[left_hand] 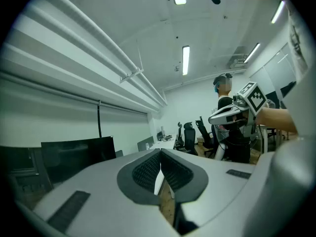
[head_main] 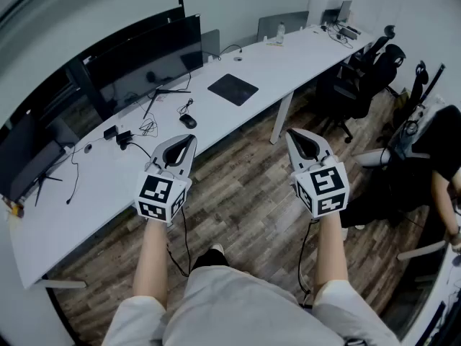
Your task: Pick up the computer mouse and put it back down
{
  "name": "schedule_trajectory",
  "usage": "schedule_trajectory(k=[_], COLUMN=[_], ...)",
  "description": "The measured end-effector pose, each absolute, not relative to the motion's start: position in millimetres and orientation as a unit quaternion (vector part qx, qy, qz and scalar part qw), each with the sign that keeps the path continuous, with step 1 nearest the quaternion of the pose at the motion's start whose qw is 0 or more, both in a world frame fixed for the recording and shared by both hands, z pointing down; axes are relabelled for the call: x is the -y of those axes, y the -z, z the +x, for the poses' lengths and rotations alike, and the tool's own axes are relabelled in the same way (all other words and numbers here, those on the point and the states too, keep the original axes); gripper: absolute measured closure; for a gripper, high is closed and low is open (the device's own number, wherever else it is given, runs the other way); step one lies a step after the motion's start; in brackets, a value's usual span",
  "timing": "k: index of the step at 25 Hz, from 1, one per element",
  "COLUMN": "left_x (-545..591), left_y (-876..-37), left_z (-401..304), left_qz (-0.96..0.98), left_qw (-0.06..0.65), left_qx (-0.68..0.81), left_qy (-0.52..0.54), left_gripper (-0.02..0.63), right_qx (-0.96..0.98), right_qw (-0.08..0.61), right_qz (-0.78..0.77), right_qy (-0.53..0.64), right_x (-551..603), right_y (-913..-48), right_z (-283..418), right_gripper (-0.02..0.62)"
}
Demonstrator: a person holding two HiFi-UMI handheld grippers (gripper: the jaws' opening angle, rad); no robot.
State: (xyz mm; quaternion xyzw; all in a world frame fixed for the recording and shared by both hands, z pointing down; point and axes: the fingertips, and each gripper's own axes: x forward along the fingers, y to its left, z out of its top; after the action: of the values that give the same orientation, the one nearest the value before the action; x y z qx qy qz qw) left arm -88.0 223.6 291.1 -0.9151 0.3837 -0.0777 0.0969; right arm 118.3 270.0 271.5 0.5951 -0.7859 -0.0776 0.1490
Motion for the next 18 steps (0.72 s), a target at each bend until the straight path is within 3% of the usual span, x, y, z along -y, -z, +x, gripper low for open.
schedule_trajectory(k=[9, 18], left_x=[-153, -9], left_y=[-315, -327], left_z=[-72, -80], left_qz=[-0.916, -0.918], left_qw=[0.082, 0.071], left_qx=[-0.386, -0.383], left_qy=[0.077, 0.077], left_gripper=[0.589, 0.589], right_qx=[0.797, 0.802], right_qw=[0.139, 0.15], right_qz=[0.585, 0.576], right_qy=[0.061, 0.055], right_x=[-204, -68], right_y=[-290, -304], right_z=[130, 119], right_gripper=[0.58, 0.58])
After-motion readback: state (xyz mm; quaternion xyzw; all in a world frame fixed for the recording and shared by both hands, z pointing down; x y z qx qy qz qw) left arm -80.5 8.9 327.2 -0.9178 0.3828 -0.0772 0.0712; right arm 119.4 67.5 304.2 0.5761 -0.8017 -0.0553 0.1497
